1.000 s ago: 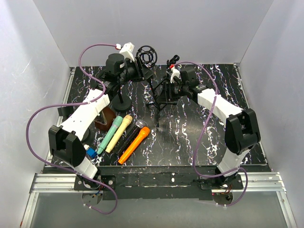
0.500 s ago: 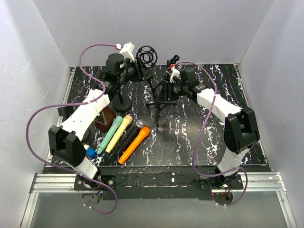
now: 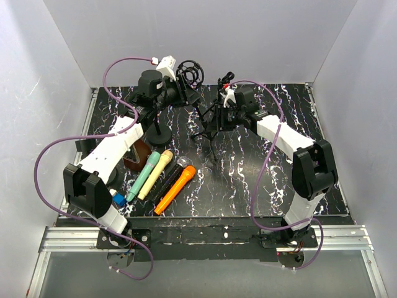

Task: Remove the microphone from the stand

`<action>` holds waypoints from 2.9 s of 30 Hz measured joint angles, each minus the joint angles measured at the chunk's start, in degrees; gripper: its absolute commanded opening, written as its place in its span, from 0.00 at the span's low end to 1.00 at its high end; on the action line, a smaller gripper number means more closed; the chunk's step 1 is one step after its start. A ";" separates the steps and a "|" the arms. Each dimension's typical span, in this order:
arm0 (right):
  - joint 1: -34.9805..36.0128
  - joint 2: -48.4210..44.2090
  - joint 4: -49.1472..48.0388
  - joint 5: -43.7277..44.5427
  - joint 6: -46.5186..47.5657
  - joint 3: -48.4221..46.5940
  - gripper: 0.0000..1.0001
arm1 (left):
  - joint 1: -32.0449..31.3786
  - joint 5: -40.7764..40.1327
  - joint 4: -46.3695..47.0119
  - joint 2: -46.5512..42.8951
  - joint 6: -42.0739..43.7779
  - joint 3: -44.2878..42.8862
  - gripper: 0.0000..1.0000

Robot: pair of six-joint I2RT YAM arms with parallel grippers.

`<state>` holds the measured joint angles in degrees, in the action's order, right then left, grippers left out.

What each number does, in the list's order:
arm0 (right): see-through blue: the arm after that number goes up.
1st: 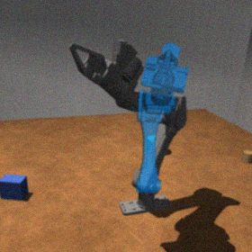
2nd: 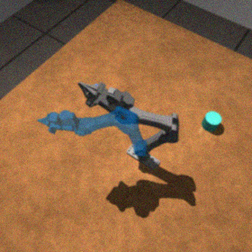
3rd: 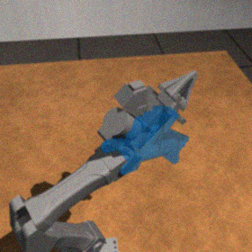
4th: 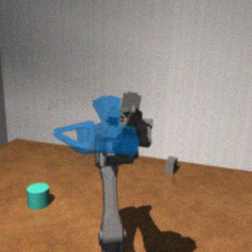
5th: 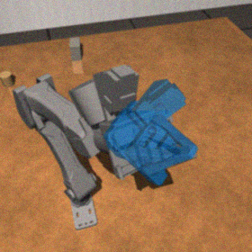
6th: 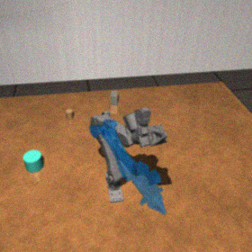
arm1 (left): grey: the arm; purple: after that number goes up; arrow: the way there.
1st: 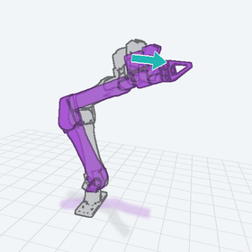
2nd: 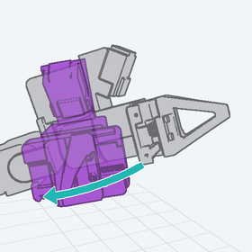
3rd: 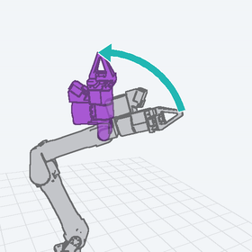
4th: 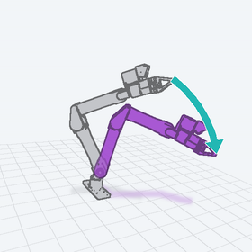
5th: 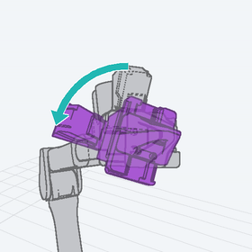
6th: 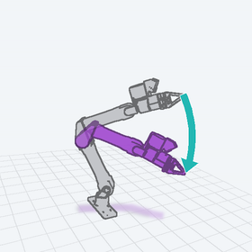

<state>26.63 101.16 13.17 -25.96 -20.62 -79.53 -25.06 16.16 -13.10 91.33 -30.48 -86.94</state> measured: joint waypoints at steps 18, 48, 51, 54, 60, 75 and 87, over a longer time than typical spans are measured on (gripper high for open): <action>-1.18 -3.17 1.64 -8.63 18.73 2.36 0.67 | -0.02 0.37 -0.55 0.00 0.17 -0.07 0.00; -3.67 0.24 -2.86 -0.17 13.18 6.69 0.55 | -0.02 0.22 -2.14 0.28 -0.15 -0.85 0.00; -3.74 -0.13 -2.86 -1.42 14.25 6.69 0.56 | -0.02 0.33 -2.10 0.28 -0.04 -0.85 0.00; -3.69 -1.16 -2.84 -2.69 14.82 6.69 0.58 | -0.02 0.87 -2.10 0.31 0.31 -0.90 0.00; -3.65 -5.18 -3.91 -6.82 11.45 5.46 0.62 | -0.02 1.53 -1.99 0.72 0.90 -1.25 0.00; -2.97 0.20 -5.62 -6.80 3.98 -1.64 0.68 | -0.02 2.21 -1.81 0.87 1.33 -1.25 0.00; -1.51 0.96 -5.55 -5.79 3.93 0.39 0.67 | -0.07 2.49 -1.77 1.01 1.51 -1.31 0.00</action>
<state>25.12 102.13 7.62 -31.75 -16.69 -79.13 -25.12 18.65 -14.87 92.33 -28.97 -88.25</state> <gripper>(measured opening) 0.672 0.376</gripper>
